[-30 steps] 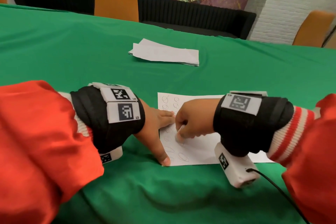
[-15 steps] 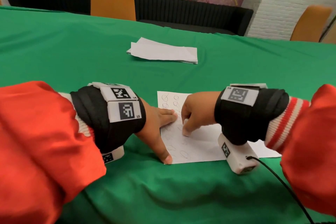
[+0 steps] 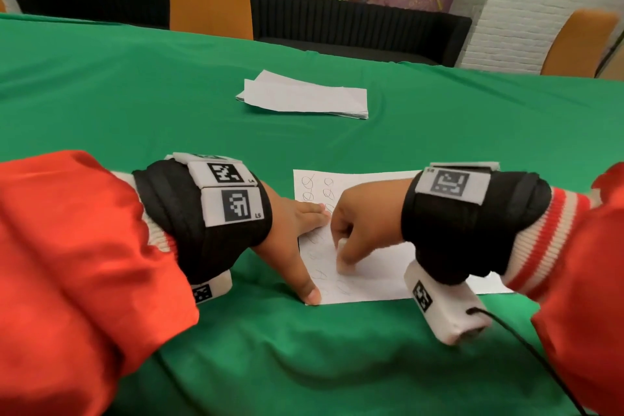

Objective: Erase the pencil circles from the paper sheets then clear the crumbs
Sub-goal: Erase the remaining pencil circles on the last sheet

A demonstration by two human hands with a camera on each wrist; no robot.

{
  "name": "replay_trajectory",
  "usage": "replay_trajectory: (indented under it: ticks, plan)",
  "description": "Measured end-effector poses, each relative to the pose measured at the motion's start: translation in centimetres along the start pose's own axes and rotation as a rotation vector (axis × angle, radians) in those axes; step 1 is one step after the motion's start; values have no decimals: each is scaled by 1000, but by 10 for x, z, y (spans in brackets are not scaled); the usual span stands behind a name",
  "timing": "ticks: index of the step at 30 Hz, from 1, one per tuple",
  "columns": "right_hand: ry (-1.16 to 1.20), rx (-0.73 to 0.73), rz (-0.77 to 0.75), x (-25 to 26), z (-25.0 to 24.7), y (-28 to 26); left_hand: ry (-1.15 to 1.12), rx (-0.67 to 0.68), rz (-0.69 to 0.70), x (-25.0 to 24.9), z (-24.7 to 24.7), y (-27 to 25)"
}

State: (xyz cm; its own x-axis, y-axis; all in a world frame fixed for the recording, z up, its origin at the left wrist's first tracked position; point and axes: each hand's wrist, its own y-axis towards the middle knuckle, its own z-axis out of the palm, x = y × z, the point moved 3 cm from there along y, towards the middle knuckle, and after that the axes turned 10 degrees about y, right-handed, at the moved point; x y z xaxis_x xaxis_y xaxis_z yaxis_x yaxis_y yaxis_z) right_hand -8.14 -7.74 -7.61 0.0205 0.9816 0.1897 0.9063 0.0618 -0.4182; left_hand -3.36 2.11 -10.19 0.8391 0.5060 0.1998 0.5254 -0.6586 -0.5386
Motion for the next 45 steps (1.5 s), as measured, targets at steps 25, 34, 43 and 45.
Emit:
replay_trajectory:
  ticks: [25, 34, 43, 45]
  plan:
    - [-18, -2, -60, 8, 8, -8, -16, -26, 20, -1, -1, 1]
    - [8, -24, -61, 8, 9, -11, -2, -22, 16, -2, -1, 1]
    - [17, -60, -81, 13, 11, -14, -11, -23, 12, 1, 2, 4]
    - [33, -25, -104, 17, 15, -16, -12, -33, 19, -1, 0, 2]
